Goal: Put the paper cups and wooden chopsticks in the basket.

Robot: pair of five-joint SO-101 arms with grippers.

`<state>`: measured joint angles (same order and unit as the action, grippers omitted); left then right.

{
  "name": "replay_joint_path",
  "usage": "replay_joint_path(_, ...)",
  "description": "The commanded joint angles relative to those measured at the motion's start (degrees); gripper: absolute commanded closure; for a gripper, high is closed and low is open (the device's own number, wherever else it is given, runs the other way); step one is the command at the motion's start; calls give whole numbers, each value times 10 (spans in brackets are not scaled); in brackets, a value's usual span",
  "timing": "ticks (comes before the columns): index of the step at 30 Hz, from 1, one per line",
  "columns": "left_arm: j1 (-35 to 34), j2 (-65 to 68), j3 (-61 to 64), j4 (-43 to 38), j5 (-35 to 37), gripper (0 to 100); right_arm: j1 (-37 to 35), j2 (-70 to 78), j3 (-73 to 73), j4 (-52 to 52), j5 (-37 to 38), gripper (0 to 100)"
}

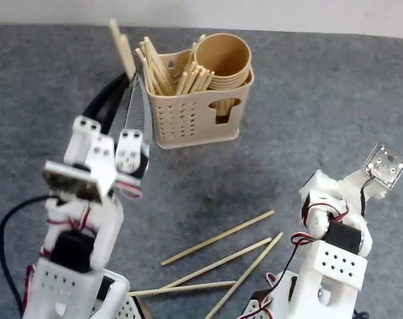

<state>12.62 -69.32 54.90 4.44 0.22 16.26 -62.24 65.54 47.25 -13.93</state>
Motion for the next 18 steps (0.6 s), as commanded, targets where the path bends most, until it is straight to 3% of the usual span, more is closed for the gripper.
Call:
replay_joint_path(1, -5, 95, -113, -14, 3, 994, -7, -13, -5, -12, -1, 989)
replay_joint_path(10, -5, 295, -299, -14, 3, 994, -7, -13, -5, -12, 0, 989)
replay_joint_path(18, -7, 422, -375, -13, 3, 994, -9, -13, -5, -12, 25, 989)
